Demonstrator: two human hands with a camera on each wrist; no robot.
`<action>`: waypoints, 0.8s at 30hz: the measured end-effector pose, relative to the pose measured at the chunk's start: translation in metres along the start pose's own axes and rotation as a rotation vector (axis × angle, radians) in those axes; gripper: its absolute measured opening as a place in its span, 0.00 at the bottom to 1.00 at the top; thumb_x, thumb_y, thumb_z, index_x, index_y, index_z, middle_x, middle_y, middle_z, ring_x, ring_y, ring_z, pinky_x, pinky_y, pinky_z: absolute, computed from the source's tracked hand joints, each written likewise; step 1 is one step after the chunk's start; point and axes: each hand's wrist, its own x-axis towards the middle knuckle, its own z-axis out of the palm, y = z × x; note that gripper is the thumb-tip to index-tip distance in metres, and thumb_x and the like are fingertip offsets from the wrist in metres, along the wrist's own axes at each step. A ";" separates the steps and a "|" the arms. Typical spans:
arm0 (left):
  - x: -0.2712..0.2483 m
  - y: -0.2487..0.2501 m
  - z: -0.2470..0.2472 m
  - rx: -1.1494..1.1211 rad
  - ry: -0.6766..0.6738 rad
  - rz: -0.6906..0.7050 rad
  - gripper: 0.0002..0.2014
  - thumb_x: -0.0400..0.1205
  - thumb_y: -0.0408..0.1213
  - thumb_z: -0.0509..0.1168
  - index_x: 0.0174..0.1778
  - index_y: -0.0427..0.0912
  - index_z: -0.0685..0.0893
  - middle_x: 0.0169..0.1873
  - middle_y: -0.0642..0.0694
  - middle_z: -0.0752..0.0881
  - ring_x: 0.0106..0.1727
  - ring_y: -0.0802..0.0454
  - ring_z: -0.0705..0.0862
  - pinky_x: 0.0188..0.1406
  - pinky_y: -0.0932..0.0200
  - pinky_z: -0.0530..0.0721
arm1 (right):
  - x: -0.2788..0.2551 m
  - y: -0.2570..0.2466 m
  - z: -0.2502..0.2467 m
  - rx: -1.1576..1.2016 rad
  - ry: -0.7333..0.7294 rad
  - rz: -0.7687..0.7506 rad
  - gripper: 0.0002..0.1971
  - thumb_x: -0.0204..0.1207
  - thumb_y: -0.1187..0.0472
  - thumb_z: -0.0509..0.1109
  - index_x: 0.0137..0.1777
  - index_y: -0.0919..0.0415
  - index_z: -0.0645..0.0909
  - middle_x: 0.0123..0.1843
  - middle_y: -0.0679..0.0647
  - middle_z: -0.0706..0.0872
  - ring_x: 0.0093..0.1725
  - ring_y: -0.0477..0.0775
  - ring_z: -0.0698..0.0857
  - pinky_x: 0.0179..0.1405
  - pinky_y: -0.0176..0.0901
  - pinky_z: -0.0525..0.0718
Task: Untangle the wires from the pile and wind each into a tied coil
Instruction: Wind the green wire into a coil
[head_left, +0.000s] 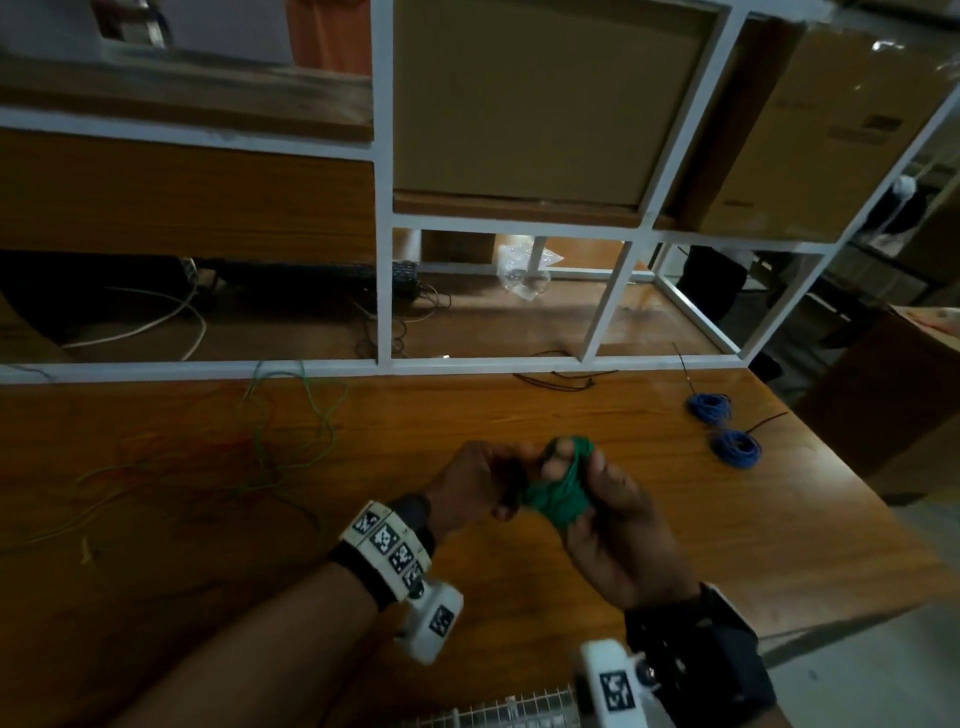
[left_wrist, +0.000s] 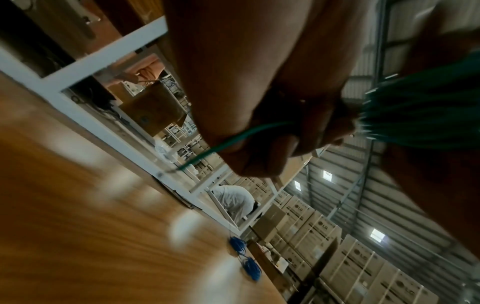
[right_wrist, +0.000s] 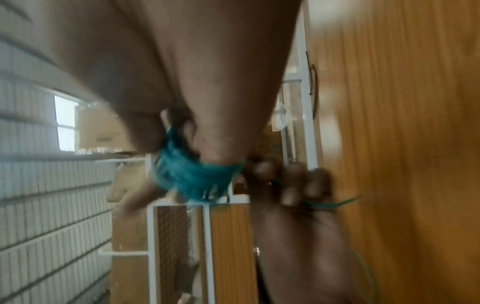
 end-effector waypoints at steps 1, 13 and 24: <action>-0.004 -0.003 0.008 0.018 0.015 -0.027 0.08 0.79 0.31 0.68 0.47 0.28 0.86 0.33 0.40 0.86 0.28 0.52 0.83 0.24 0.63 0.79 | 0.006 -0.005 0.000 -0.018 0.093 -0.054 0.14 0.87 0.59 0.66 0.66 0.68 0.79 0.66 0.67 0.85 0.67 0.60 0.86 0.54 0.44 0.91; -0.032 0.034 0.006 1.320 0.019 0.433 0.06 0.79 0.50 0.71 0.44 0.53 0.91 0.36 0.57 0.88 0.34 0.59 0.82 0.40 0.56 0.83 | 0.004 0.003 -0.016 -1.249 0.197 0.244 0.36 0.92 0.37 0.41 0.35 0.57 0.79 0.30 0.53 0.73 0.29 0.57 0.65 0.38 0.59 0.65; -0.034 0.042 -0.009 0.407 -0.355 0.192 0.22 0.74 0.29 0.77 0.64 0.46 0.88 0.59 0.41 0.89 0.57 0.35 0.88 0.53 0.35 0.88 | 0.004 -0.018 0.013 -0.881 0.025 0.607 0.56 0.80 0.34 0.18 0.54 0.75 0.83 0.46 0.73 0.86 0.34 0.48 0.90 0.33 0.26 0.84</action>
